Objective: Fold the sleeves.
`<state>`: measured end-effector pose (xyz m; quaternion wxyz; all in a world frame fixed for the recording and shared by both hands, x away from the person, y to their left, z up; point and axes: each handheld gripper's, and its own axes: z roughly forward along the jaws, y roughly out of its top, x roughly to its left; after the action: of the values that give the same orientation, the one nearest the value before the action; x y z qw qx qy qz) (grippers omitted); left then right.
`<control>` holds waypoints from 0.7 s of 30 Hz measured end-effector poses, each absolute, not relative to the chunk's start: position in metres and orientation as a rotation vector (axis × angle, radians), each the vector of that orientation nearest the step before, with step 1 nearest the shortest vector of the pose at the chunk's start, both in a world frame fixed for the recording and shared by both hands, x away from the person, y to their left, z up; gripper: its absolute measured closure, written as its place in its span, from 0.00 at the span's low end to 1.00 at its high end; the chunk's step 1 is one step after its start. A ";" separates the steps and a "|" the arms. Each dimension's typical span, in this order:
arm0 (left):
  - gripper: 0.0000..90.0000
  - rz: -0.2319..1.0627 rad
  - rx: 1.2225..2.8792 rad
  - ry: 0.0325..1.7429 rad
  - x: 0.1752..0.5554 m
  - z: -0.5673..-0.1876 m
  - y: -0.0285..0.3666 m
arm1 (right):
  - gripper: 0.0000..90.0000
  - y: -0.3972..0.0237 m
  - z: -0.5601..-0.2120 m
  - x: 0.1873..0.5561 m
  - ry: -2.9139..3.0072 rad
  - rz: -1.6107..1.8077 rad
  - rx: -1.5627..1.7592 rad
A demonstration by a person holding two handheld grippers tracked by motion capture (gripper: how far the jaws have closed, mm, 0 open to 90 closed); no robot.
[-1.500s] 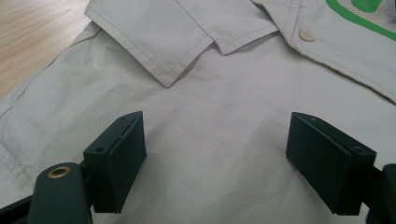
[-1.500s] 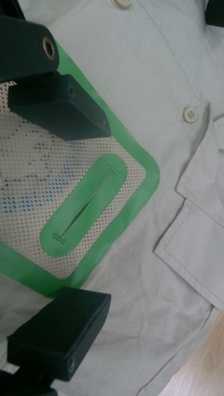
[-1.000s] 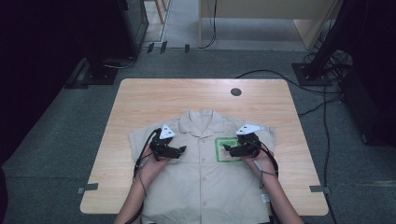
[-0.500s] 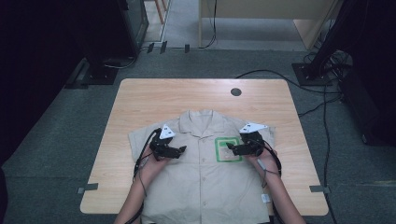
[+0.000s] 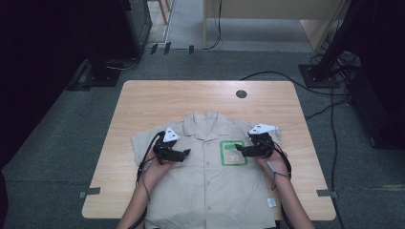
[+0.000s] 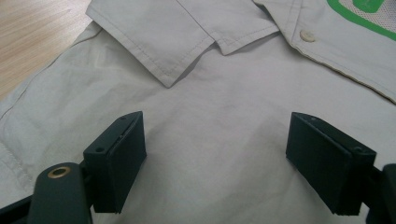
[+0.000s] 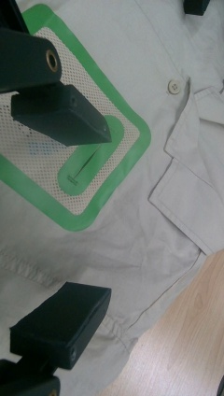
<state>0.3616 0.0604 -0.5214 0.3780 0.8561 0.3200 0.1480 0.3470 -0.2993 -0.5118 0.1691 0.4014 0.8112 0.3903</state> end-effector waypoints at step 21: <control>0.22 0.378 2.188 0.818 0.362 -0.521 0.060 | 0.23 -0.309 -0.512 0.351 2.286 1.116 1.153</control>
<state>0.3616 0.0604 -0.5214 0.3780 0.8560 0.3200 0.1480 0.3506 -0.3094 -0.5116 0.1736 0.4066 0.8061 0.3934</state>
